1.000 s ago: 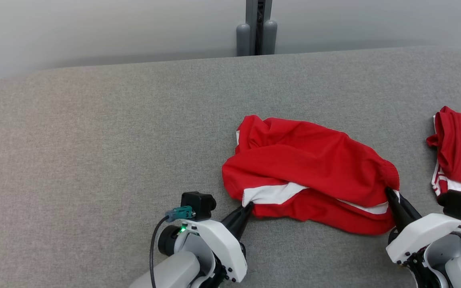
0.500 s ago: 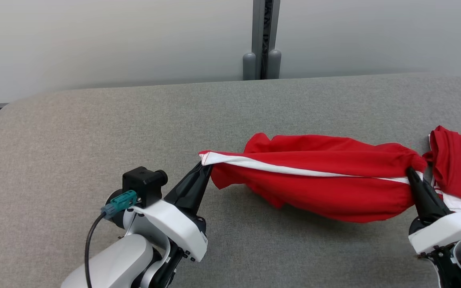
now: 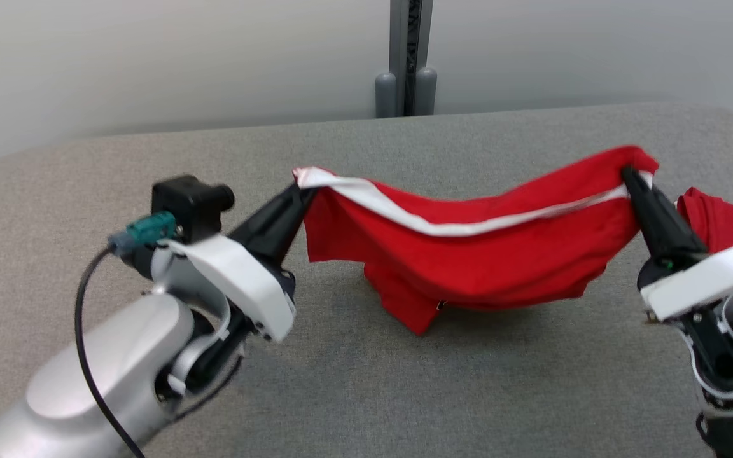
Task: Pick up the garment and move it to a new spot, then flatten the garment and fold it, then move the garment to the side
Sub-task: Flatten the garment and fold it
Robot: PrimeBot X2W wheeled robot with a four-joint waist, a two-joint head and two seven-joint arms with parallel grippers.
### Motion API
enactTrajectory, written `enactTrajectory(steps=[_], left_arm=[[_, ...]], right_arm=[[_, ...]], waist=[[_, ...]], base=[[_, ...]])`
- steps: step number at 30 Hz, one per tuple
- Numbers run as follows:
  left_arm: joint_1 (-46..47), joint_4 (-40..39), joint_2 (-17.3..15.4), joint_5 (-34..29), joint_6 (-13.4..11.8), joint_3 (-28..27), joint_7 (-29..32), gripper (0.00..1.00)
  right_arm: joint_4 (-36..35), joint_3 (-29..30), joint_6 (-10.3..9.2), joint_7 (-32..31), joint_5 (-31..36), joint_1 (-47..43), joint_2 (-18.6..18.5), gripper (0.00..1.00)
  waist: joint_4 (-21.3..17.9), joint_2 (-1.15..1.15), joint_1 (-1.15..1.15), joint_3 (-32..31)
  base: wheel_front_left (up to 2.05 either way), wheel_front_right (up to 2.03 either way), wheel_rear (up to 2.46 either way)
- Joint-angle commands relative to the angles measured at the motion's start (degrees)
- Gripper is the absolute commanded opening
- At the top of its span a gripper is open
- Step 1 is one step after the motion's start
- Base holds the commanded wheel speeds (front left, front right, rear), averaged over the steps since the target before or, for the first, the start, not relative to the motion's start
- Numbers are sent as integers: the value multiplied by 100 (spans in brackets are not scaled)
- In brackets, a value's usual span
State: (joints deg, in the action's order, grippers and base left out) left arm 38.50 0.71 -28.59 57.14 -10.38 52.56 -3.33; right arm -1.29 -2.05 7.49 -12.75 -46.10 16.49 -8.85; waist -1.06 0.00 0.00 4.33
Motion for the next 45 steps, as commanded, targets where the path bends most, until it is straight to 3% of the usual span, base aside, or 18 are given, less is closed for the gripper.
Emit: enactTrajectory(steps=[1,7,13,20,25,29,34,40,45], left_arm=[[236,108,-84,3,69,-74,67,0],[1575,1254,-19,206,617,-368,678,0],[3288,2711,135,-96,1164,-468,1030,0],[5279,4217,433,-720,1340,-554,664,0],[6042,4810,649,-943,1376,-673,40,0],[6516,5166,826,-955,1519,-763,-473,0],[6076,5470,1040,-797,1726,-543,-348,0],[4822,5241,1043,-406,1792,-220,-124,0],[3462,4554,756,38,1784,98,157,0]], right_arm=[[53,21,1,-46,-158,249,10,0],[756,-367,1,-104,-603,1980,-216,0],[1723,-935,1,344,-1072,4049,-366,0],[2841,-1343,1,1392,-1562,6171,-484,0],[3113,-1561,1,2107,-1843,6864,-584,0],[3029,-1805,0,2655,-2137,7135,-716,0],[2992,-2656,1,2573,-2439,6599,-935,0],[2844,-3554,1,2291,-2908,5627,-1249,0],[2545,-4136,1,2106,-3301,4728,-1479,0]], waist=[[-53,0,0,168],[-202,0,0,994],[-375,0,0,1942],[-467,0,0,2841],[-413,0,0,3080],[-327,0,0,3161],[-156,0,0,3140],[-75,0,0,2808],[-109,0,0,2297]], base=[[0,0,0],[0,0,0],[0,0,0],[0,0,0],[0,0,0],[0,0,0],[0,0,0],[0,0,0],[0,0,0]])
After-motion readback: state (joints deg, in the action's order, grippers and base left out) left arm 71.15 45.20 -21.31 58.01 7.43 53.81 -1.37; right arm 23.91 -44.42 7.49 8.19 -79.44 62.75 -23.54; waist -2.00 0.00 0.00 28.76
